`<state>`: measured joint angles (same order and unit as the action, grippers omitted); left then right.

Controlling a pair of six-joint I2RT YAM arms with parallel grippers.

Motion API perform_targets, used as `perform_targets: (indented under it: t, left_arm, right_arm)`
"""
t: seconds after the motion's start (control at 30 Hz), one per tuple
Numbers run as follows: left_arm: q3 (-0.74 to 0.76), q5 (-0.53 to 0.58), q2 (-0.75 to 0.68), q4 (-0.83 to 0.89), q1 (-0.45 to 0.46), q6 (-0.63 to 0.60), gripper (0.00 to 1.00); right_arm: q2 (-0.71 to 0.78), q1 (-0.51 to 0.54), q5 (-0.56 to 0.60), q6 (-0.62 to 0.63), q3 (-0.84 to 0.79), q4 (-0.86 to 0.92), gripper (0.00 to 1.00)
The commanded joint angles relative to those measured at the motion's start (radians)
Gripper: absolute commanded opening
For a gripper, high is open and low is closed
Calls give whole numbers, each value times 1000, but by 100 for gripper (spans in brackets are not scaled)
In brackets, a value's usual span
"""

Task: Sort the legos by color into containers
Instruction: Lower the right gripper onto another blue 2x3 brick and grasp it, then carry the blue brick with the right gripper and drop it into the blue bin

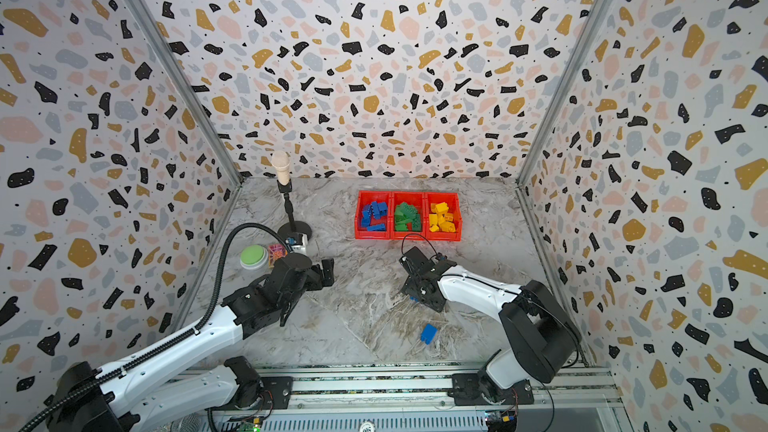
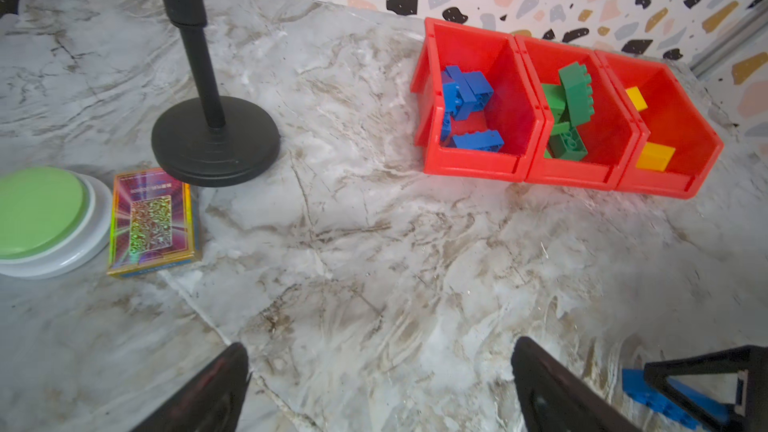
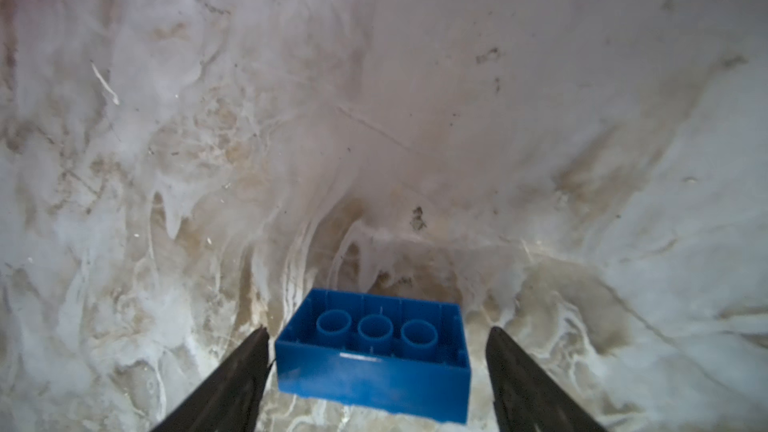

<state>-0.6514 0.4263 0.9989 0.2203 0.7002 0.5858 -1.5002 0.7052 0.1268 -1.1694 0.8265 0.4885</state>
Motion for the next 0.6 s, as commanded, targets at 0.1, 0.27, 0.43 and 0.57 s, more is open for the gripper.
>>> perform_targets:
  t: [0.1,0.27,0.43,0.57]
  left_arm:
    - [3,-26,10,-78,-27,-24,100]
    - [19,-4,-5,-70,-28,0,100]
    - [47,31,-64,-43,-39,24,100]
    - [58,48,-96,-18,-48,32,100]
  right_arm:
    - [-87,-7,-9,125,91,31,74]
    - [-133,-1,-43,165,114,34,71]
    - [-153,7,-47,206,166,70,54]
    - [-162,6,-46,256,270,101,53]
